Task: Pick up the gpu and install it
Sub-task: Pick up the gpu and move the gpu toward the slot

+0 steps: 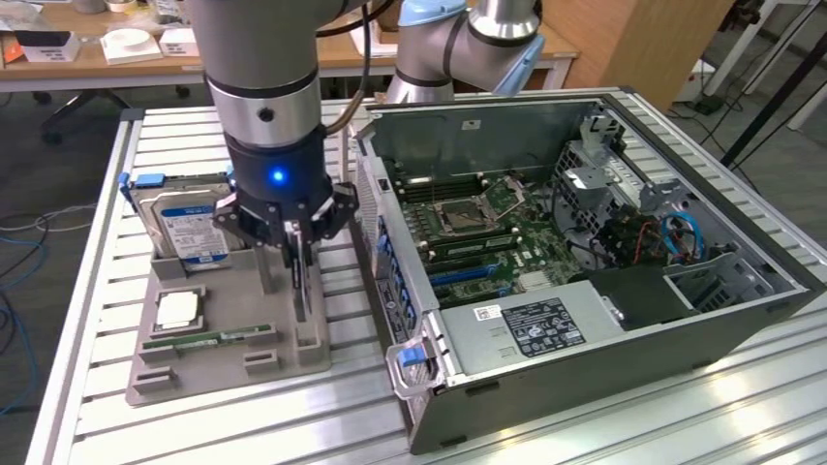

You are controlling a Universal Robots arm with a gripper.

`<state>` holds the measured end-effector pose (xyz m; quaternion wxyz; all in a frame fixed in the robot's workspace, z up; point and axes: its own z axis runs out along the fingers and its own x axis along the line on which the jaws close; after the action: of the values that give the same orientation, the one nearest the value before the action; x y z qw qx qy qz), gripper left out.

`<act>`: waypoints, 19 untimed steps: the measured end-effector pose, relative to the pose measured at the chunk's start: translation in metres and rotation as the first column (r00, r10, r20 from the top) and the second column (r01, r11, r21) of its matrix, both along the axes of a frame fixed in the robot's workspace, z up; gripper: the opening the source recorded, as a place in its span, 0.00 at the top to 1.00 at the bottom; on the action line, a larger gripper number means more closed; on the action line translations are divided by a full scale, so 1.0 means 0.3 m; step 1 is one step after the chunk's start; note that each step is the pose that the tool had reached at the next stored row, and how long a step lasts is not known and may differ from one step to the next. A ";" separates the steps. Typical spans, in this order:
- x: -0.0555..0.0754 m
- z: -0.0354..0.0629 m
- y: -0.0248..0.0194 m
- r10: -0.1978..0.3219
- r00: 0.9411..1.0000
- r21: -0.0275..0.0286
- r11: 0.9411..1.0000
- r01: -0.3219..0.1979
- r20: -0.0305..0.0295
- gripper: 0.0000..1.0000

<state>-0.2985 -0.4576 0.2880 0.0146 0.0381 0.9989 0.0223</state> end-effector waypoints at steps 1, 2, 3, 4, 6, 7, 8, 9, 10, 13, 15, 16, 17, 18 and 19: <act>0.000 0.002 0.000 0.000 1.000 0.000 1.000 0.000 0.000 0.74; 0.000 0.005 0.000 0.000 1.000 0.000 1.000 0.000 0.000 0.74; 0.000 0.008 0.000 0.000 1.000 0.000 1.000 0.000 0.000 0.74; 0.000 0.011 0.000 0.000 1.000 0.000 1.000 0.000 0.000 0.74; 0.000 0.016 0.000 0.000 1.000 0.000 1.000 0.000 0.000 0.74; 0.000 0.019 0.000 0.000 1.000 0.000 1.000 0.000 0.000 0.74; 0.000 0.022 0.000 0.000 1.000 0.000 1.000 0.000 0.000 0.74; 0.000 0.025 0.000 0.000 1.000 0.000 1.000 0.000 0.000 0.74; 0.000 0.028 0.000 0.000 1.000 0.000 1.000 0.000 0.000 0.74; 0.000 0.039 0.000 0.000 1.000 0.000 1.000 0.000 0.000 0.74; 0.000 0.046 0.000 0.000 1.000 0.000 1.000 0.000 0.000 0.74; 0.000 0.048 0.000 0.000 1.000 0.000 1.000 0.000 0.000 0.74; 0.000 0.051 0.000 0.000 1.000 0.000 1.000 0.000 0.000 0.74; 0.000 0.053 0.000 0.000 1.000 0.000 1.000 0.000 0.000 0.74; 0.000 0.056 0.000 0.000 1.000 0.000 1.000 0.000 0.000 0.74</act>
<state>-0.2985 -0.4576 0.3049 0.0146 0.0381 0.9989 0.0223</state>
